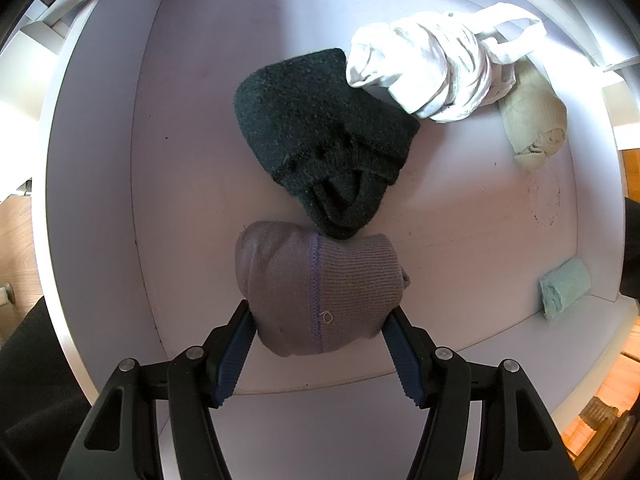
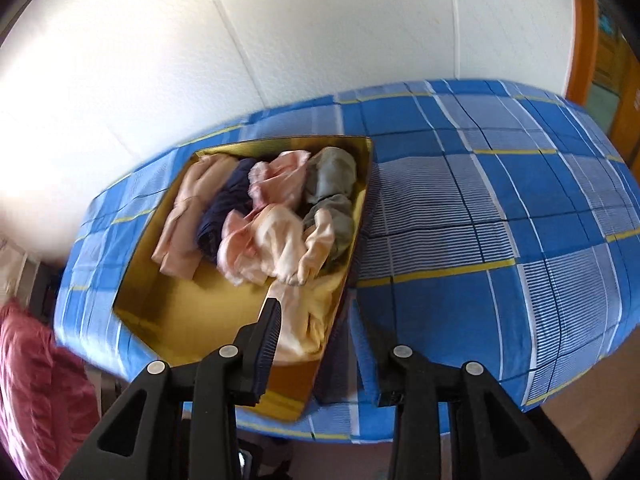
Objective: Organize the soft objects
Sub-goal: 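Move the right tool back to the shelf toward the green knit beanie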
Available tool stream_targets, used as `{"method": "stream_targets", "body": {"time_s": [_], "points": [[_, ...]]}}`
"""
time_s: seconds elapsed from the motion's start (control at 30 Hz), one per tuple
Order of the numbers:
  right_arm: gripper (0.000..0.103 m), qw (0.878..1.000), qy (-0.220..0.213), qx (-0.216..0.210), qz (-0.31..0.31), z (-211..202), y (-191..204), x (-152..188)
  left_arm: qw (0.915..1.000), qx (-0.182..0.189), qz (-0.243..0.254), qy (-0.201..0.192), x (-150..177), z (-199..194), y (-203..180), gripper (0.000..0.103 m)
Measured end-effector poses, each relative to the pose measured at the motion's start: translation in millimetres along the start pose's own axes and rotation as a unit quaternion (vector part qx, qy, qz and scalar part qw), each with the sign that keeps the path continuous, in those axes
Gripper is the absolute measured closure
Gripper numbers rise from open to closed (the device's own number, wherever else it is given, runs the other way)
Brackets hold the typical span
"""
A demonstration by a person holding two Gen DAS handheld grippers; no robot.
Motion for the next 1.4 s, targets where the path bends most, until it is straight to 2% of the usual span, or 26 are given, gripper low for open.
{"method": "stream_targets", "body": {"time_s": [0.13,0.3,0.53,0.7,0.77,0.87,0.97,1.03,1.13,1.4], "points": [[0.068,0.998,-0.017,-0.047,-0.044,-19,-7,27,1.0000,-0.001,0.001,-0.001,1,0,0,0.038],[0.068,0.994,-0.030,-0.076,-0.070,-33,-23,62,1.0000,-0.003,0.002,-0.001,4,0,-1,0.038],[0.068,0.993,-0.022,-0.075,-0.089,-25,-48,110,0.9999,-0.009,-0.005,0.000,8,0,2,0.039],[0.067,0.995,0.045,-0.057,-0.074,13,-68,158,0.9999,-0.007,-0.015,0.000,11,0,4,0.039],[0.067,0.993,0.097,-0.038,-0.055,37,-79,175,0.9998,-0.007,-0.019,0.000,11,0,3,0.039],[0.067,0.983,0.179,0.009,-0.048,79,-95,205,0.9994,-0.002,-0.033,-0.010,13,-2,5,0.039],[0.067,0.974,0.216,0.048,-0.048,106,-111,224,0.9984,0.018,-0.048,-0.027,13,-7,9,0.039],[0.067,0.970,0.231,0.064,-0.033,117,-122,231,0.9977,0.027,-0.053,-0.033,13,-9,11,0.039],[0.067,0.965,0.252,0.074,0.004,129,-139,236,0.9984,0.018,-0.046,-0.028,13,-7,9,0.039],[0.064,0.960,0.264,0.054,0.077,175,-146,230,0.9984,0.011,-0.049,-0.025,11,-8,8,0.040]]}}
Point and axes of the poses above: each gripper's, at about its wrist camera, not at the fingertips, and z roughly the way its jaws point, y to its left, x to its underside, the point moved 3 cm from there along z, roughly the way its jaws point, and after that the axes turned 14 degrees about z, right-handed, at the moved point
